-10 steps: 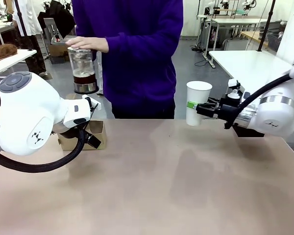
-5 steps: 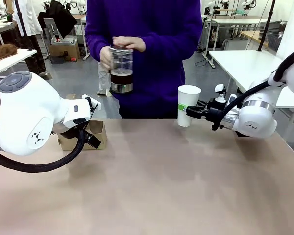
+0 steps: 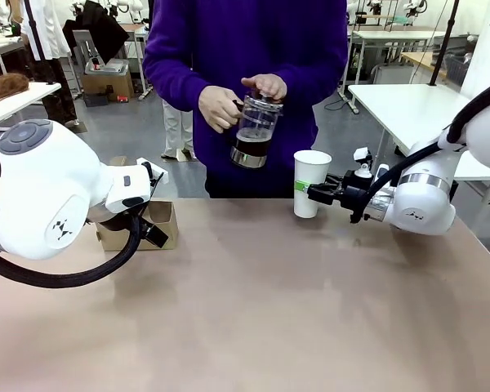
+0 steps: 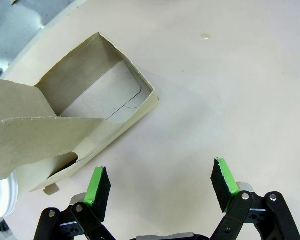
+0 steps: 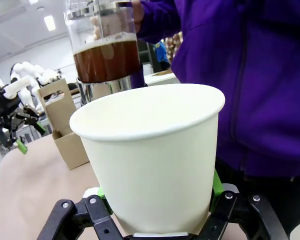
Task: Pour a drink into a cup and package it in a carrier.
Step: When a person places the Paper Cup Lid on the 600 ml Paper Cup , lift the 600 ml Paper Cup.
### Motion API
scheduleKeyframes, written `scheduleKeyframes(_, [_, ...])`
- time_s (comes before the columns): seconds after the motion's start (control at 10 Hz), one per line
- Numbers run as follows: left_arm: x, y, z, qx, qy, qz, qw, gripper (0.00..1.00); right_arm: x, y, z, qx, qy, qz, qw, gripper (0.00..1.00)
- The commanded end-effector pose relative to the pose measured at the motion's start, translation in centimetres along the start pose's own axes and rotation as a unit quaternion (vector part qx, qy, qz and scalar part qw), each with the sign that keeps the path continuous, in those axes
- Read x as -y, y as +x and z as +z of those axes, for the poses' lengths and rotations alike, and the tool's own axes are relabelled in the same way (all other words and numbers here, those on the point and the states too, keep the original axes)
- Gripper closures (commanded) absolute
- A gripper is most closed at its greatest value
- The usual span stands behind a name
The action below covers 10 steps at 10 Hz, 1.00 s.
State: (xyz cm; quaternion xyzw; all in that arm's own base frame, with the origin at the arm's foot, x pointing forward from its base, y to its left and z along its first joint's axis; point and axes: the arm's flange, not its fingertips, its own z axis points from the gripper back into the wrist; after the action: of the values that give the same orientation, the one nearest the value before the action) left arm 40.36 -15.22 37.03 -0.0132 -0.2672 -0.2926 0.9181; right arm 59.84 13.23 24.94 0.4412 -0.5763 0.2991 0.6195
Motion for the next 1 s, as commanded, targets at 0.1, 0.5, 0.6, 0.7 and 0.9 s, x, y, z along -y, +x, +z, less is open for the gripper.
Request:
scheduleKeyframes(0.1, [0.00, -0.01, 0.03, 0.001, -0.001, 0.001, 1.000, 0.00, -0.29, 0.38, -0.15, 0.005, -0.003, 0.002, 1.000, 0.20])
scheduleKeyframes(0.5, [0.00, -0.01, 0.03, 0.001, -0.001, 0.001, 1.000, 0.00, -0.29, 0.38, -0.15, 0.005, -0.003, 0.002, 1.000, 0.20])
scheduleKeyframes(0.6, [0.00, -0.01, 0.03, 0.001, -0.001, 0.001, 1.000, 0.00, -0.29, 0.38, -0.15, 0.005, -0.003, 0.002, 1.000, 0.20])
scheduleKeyframes(0.7, [0.00, -0.01, 0.03, 0.001, -0.001, 0.001, 1.000, 0.00, -0.29, 0.38, -0.15, 0.005, -0.003, 0.002, 1.000, 0.20])
scheduleKeyframes(0.9, [0.00, -0.01, 0.03, 0.001, -0.001, 0.001, 1.000, 0.00, -0.29, 0.38, -0.15, 0.005, -0.003, 0.002, 1.000, 0.20])
